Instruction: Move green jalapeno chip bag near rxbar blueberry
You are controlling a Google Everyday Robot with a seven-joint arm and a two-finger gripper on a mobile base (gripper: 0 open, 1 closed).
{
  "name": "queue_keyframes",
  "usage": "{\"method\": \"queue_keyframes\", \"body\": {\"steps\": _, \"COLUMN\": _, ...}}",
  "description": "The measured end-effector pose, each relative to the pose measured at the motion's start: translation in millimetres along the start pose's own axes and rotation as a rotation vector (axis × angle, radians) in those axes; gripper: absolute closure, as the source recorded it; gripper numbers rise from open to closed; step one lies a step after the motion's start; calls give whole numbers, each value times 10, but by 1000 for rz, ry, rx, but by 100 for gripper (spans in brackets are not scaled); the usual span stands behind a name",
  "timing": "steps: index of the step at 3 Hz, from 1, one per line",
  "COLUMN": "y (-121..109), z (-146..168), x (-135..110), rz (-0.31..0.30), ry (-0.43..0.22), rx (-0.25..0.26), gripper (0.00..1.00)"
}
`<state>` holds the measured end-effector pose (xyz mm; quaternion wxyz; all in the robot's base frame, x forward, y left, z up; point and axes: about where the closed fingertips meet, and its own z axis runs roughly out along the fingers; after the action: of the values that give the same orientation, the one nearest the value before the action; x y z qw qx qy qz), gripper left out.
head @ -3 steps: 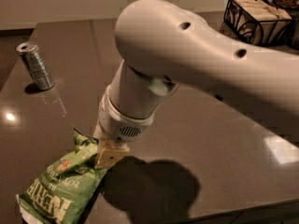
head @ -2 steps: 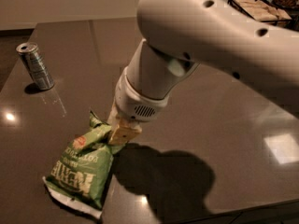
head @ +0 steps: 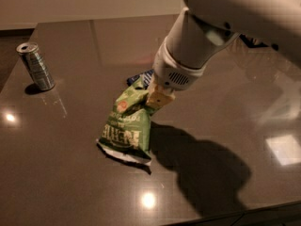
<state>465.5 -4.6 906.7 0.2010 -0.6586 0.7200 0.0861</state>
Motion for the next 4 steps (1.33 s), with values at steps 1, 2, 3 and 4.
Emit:
{"method": "queue_keyframes", "body": {"steps": 1, "y": -390, "z": -135, "x": 350, "rz": 104, "ry": 70, "rx": 92, "gripper": 100}}
{"method": "queue_keyframes", "body": {"steps": 2, "y": -694, "z": -211, "x": 649, "rz": 203, "ry": 114, "rx": 152, "gripper": 100}}
{"method": "queue_keyframes", "body": {"steps": 3, "y": -899, "z": -227, "x": 834, "rz": 286, "ry": 126, "rx": 182, "gripper": 100}}
{"method": "queue_keyframes", "body": {"steps": 4, "y": -998, "z": -219, "x": 874, "rz": 342, "ry": 115, "rx": 186, "gripper": 84}}
